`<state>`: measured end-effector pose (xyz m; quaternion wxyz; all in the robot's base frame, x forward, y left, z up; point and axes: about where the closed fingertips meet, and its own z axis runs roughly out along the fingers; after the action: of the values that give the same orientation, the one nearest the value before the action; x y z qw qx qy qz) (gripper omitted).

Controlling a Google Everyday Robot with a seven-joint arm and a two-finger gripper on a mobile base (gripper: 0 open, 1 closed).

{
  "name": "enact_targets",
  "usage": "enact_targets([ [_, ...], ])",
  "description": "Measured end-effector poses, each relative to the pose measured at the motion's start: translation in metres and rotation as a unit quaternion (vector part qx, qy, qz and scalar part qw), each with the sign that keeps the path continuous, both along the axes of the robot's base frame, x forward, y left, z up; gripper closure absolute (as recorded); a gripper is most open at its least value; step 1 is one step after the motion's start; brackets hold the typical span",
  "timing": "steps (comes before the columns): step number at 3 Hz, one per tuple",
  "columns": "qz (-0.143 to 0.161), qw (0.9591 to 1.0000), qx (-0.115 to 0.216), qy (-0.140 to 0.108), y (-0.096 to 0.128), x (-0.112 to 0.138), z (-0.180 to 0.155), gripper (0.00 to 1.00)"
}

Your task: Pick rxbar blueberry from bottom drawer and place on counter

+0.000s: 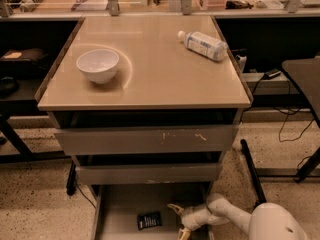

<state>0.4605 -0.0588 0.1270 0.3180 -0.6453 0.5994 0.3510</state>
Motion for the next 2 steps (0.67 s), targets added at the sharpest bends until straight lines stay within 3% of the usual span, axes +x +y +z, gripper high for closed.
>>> enact_targets([
  [1, -0.011, 0.9999, -0.004, 0.006, -0.0051, -0.0049, -0.0033, 0.00],
  [2, -0.050, 0.9987, 0.002, -0.007, -0.0029, 0.0032, -0.0115, 0.00],
])
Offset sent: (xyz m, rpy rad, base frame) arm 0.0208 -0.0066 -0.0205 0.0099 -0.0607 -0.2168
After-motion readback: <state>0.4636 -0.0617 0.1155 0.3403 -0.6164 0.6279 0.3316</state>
